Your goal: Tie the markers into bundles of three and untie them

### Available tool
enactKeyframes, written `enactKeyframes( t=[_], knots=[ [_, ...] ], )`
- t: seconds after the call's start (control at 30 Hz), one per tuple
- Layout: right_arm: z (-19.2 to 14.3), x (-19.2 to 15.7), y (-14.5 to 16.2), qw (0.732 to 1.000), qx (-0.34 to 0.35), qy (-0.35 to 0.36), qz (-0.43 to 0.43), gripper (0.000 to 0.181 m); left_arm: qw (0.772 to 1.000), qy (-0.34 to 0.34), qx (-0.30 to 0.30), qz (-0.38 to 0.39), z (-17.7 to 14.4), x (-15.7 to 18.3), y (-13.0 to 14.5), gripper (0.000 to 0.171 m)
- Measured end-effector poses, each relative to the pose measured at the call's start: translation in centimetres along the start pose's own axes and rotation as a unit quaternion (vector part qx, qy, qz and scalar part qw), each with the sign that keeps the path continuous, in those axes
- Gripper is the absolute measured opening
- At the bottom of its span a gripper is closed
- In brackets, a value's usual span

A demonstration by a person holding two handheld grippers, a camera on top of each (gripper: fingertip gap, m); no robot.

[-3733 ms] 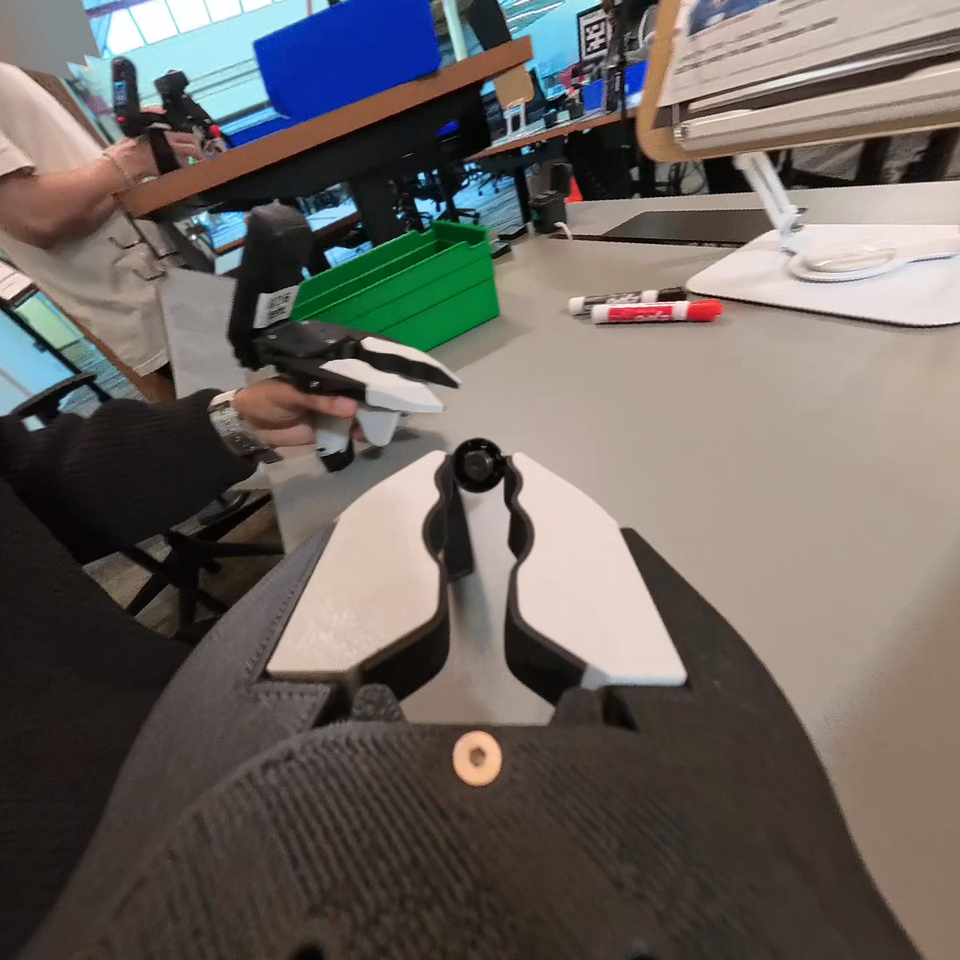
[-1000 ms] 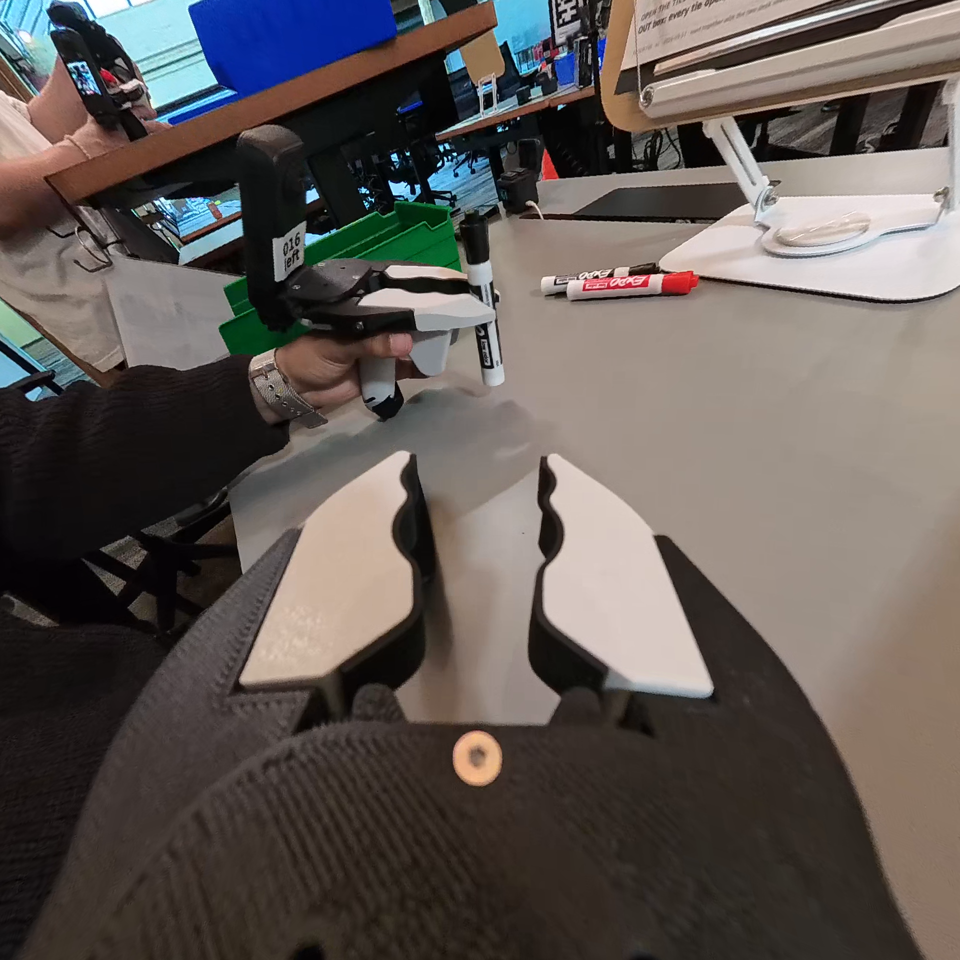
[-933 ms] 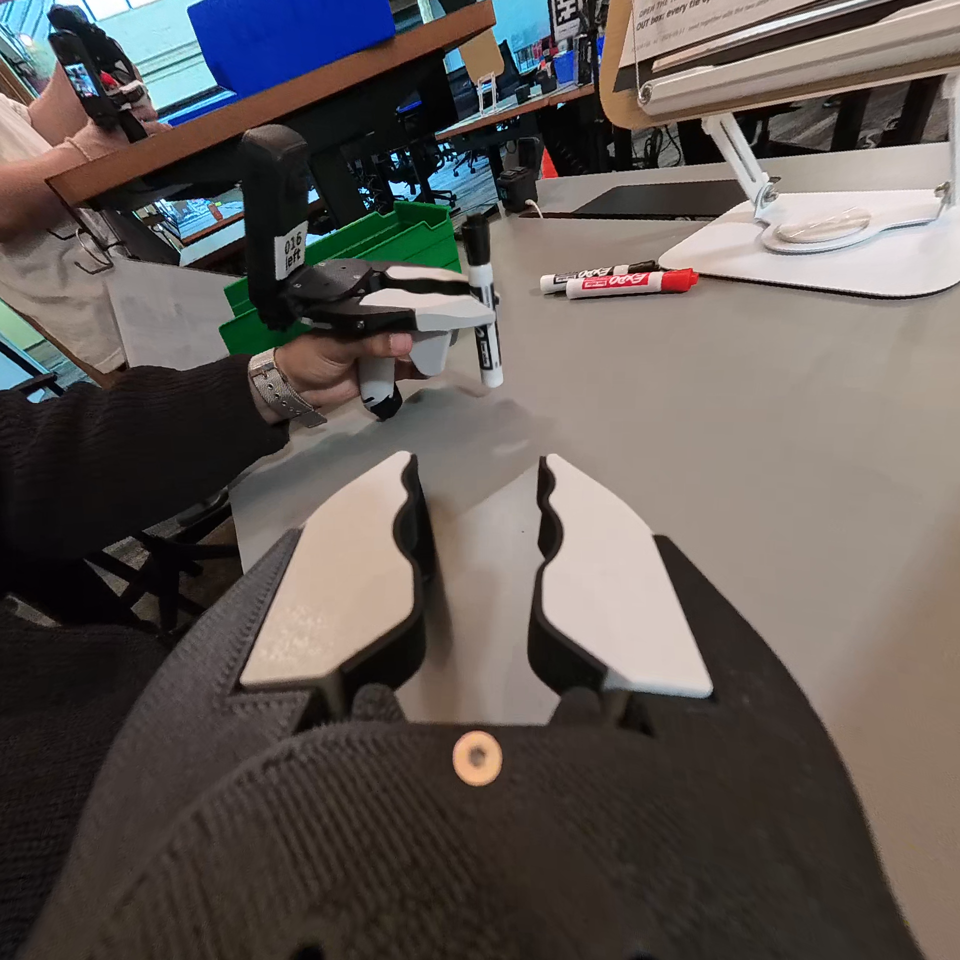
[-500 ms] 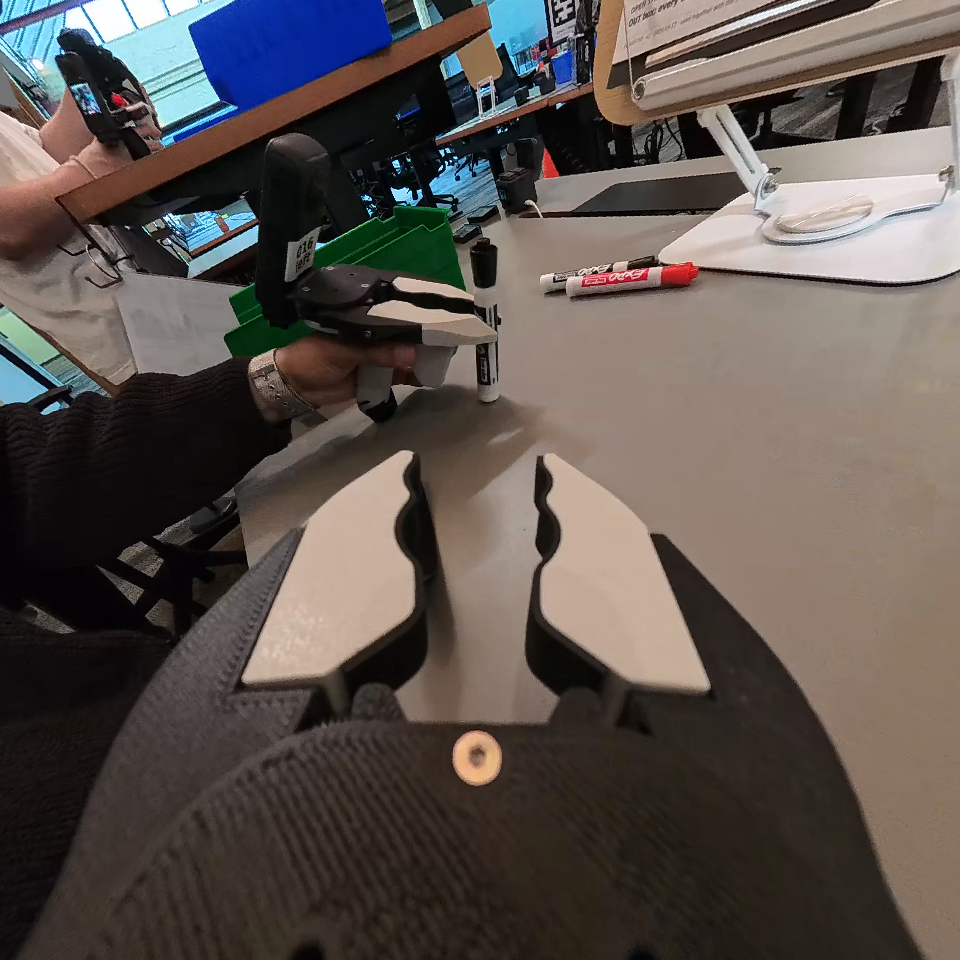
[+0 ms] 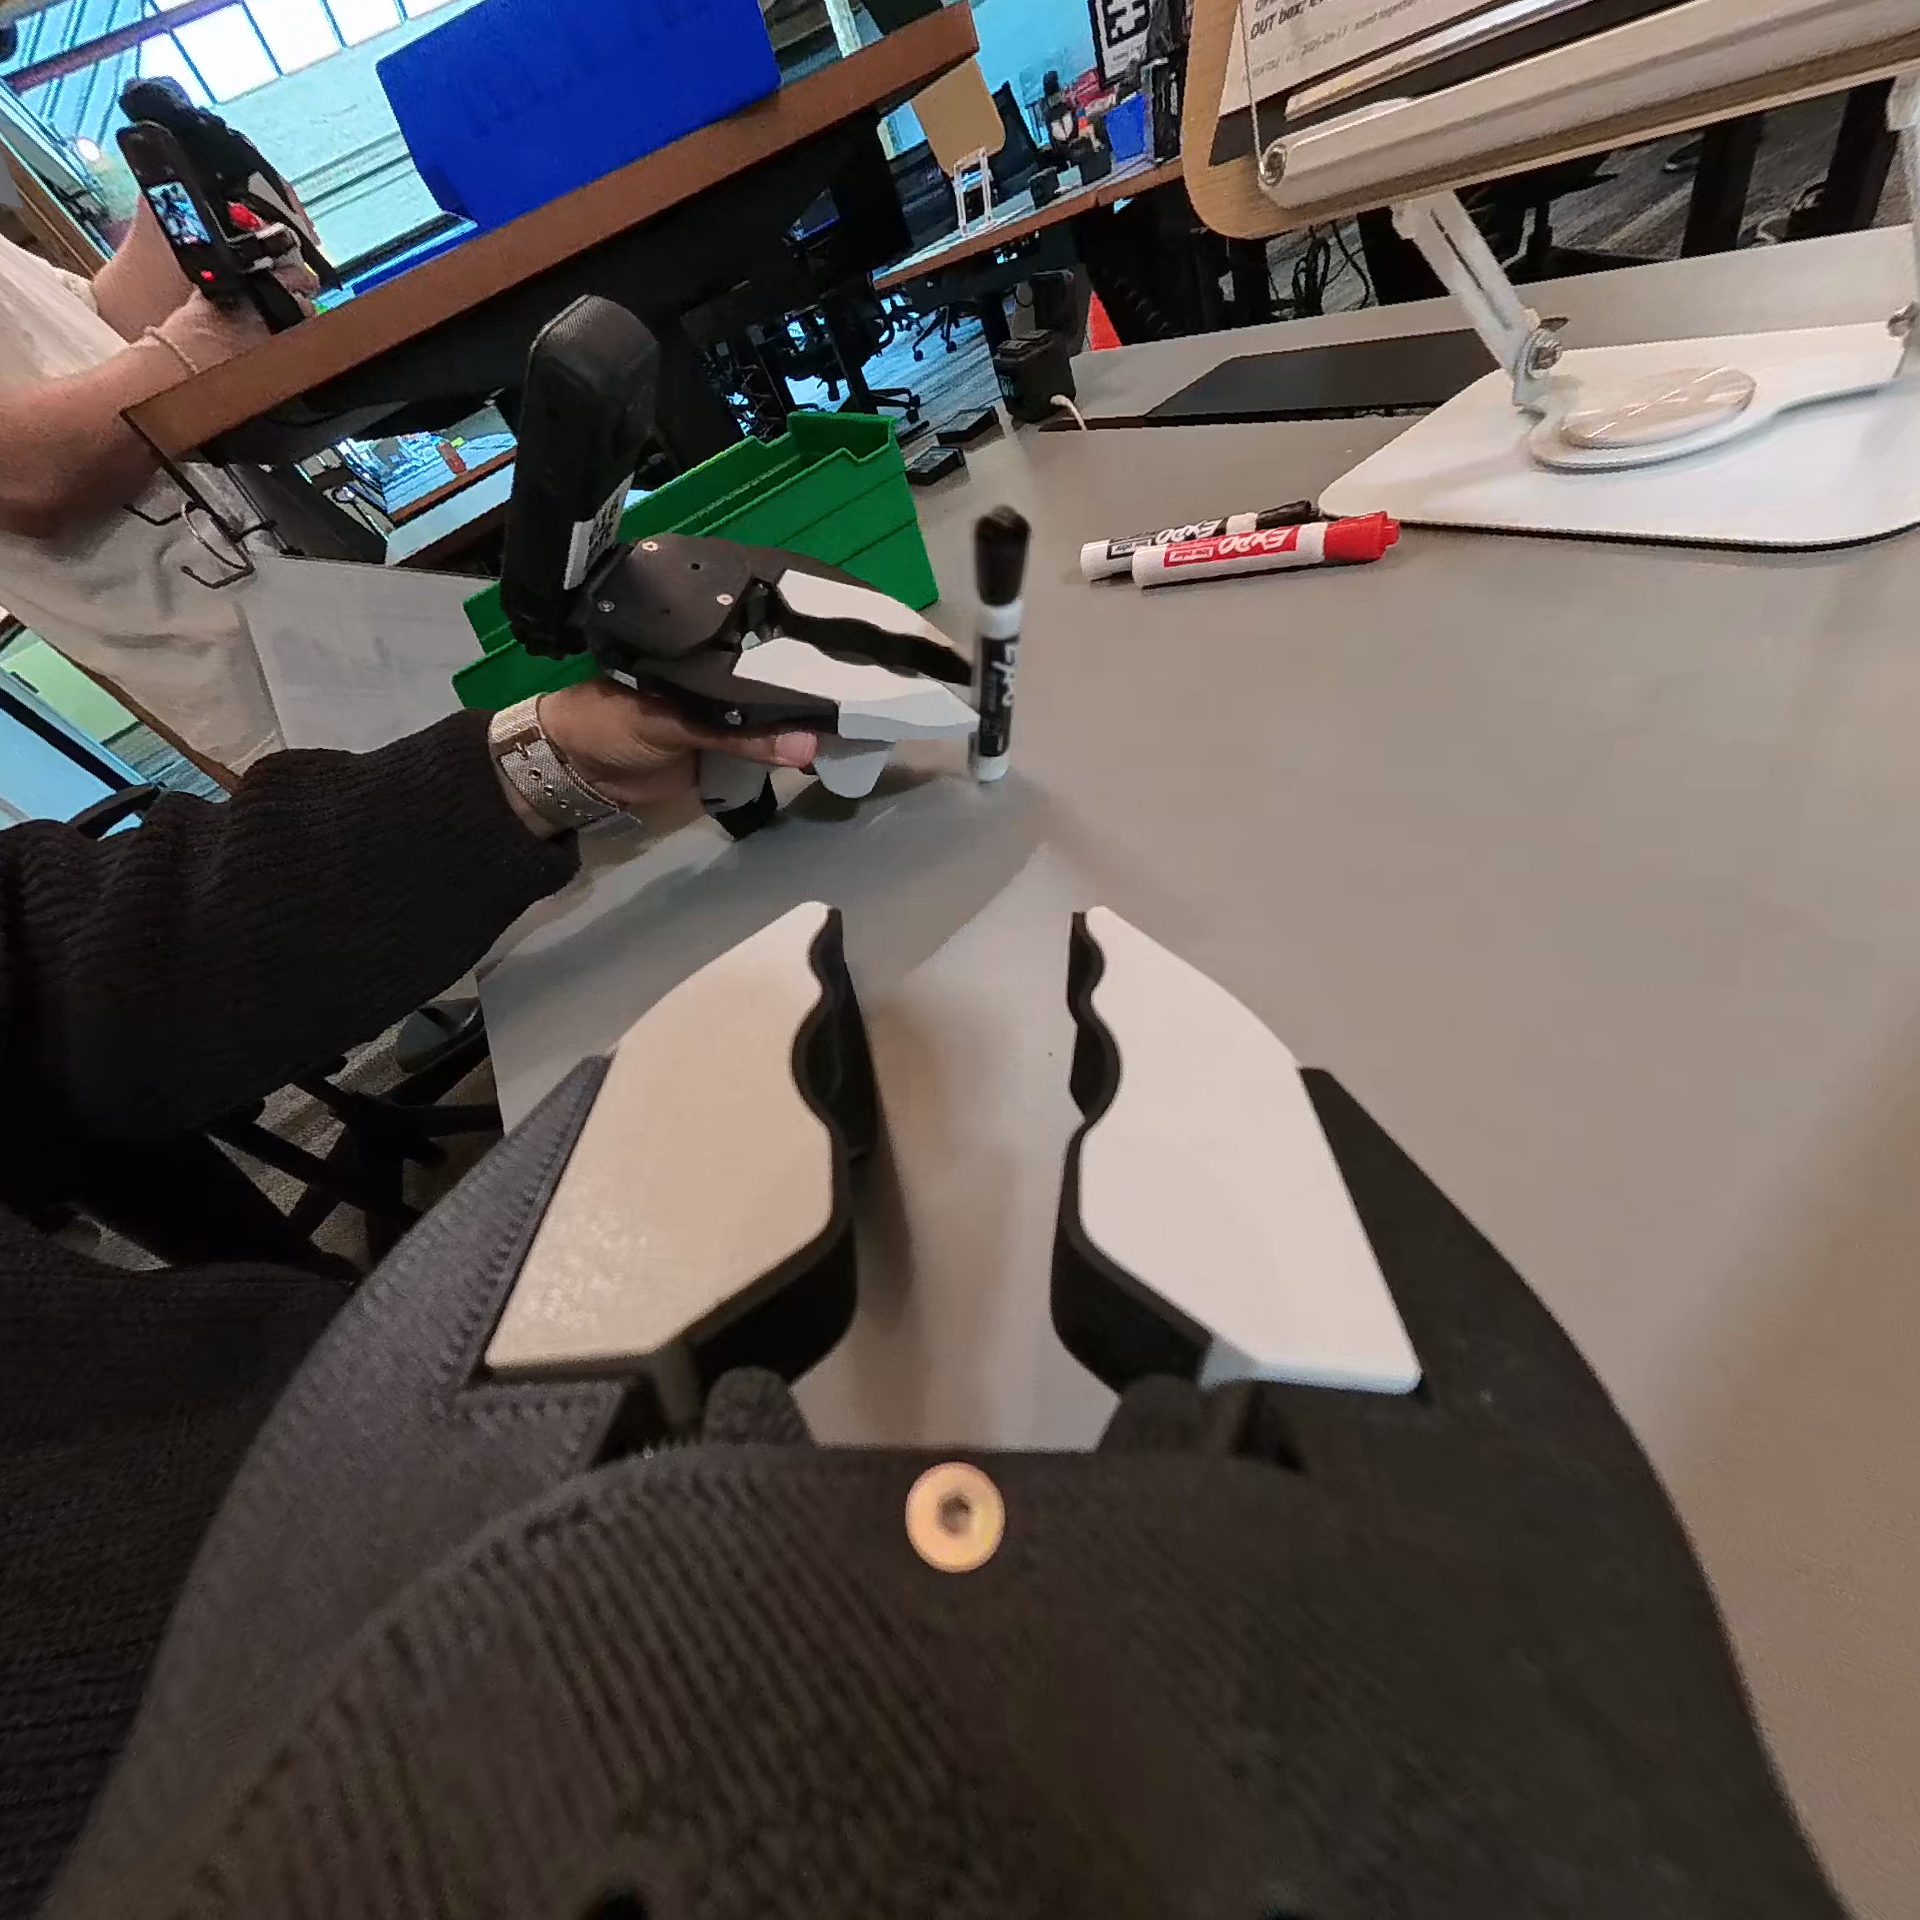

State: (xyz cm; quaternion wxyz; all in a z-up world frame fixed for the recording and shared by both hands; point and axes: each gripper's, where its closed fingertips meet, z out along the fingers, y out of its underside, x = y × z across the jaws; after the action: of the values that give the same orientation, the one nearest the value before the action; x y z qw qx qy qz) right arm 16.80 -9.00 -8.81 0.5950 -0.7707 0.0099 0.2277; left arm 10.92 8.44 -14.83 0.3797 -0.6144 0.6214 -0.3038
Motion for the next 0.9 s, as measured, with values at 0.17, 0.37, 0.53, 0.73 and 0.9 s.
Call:
enactKeyframes(
  t=[0.17,0.37,0.53,0.73,0.9],
  knots=[
    [0.0,0.0,0.1,1.0,-0.001,-0.002,0.004,0.042,1.0,0.002,-0.005,-0.015,0.0,-0.3,0.1,0.002],
    [0.1,0.1,0.2,1.0,-0.003,-0.002,0.007,0.042,1.0,0.0,-0.005,0.02,0.1,0.4,0.1,0.007],
    [0.3,0.1,0.4,1.0,-0.003,-0.009,0.019,0.042,0.989,-0.014,-0.066,0.13,2.5,0.0,-1.1,0.033],
    [0.5,0.0,0.4,1.0,-0.004,-0.009,0.019,0.041,0.955,-0.015,-0.222,0.197,9.1,-3.0,-1.3,0.029],
    [-0.2,0.3,0.6,1.0,-0.006,0.001,0.016,0.041,0.949,0.089,-0.279,0.115,9.4,-1.5,-1.5,0.022]
  ],
)
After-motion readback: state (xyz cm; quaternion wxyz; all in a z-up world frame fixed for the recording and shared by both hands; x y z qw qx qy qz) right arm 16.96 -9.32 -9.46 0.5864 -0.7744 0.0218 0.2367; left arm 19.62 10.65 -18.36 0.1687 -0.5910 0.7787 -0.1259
